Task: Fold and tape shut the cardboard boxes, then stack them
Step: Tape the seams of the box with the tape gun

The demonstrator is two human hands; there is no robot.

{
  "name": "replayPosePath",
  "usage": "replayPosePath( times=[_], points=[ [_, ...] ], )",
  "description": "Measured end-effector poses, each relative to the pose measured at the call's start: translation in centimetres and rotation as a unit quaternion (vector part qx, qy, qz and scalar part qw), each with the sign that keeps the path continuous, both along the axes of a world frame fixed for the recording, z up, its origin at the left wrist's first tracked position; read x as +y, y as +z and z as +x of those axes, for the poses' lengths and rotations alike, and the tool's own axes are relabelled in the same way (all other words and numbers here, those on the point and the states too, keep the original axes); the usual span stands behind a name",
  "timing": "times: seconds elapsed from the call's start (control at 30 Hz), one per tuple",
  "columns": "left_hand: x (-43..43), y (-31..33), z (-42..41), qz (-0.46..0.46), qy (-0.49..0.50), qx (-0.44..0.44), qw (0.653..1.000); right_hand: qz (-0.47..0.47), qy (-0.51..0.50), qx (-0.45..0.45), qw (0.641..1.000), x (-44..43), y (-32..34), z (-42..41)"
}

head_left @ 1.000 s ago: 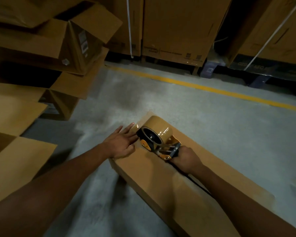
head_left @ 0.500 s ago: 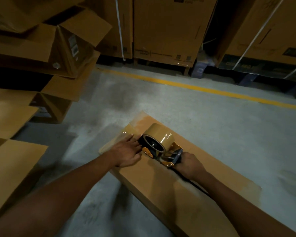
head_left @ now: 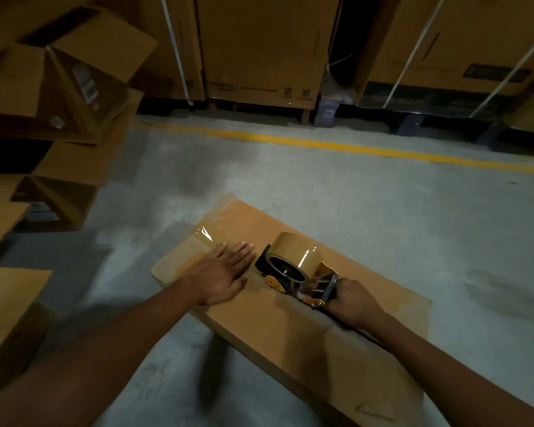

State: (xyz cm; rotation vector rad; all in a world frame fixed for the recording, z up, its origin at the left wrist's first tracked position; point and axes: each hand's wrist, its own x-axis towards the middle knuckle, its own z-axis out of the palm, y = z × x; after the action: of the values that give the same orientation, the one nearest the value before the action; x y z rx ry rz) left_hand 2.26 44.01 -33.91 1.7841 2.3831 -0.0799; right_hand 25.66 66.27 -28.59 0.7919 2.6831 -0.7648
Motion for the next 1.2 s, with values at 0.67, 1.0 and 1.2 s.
replayPosePath(
  times=[0.67,1.0,1.2],
  points=[
    [3.0,0.0,3.9,-0.03,-0.008,-0.01,0.999,-0.002,-0.023,-0.053,0.998,1.7,0.8,5.7],
    [4.3,0.5,8.7,-0.006,-0.057,-0.045,0.997,0.012,-0.021,-0.048,0.999,1.0,1.6,6.1],
    [4.1,-0.2,8.3,-0.008,-0.059,-0.027,0.998,0.0,-0.036,-0.069,0.997,2.0,2.4,9.1]
  ],
)
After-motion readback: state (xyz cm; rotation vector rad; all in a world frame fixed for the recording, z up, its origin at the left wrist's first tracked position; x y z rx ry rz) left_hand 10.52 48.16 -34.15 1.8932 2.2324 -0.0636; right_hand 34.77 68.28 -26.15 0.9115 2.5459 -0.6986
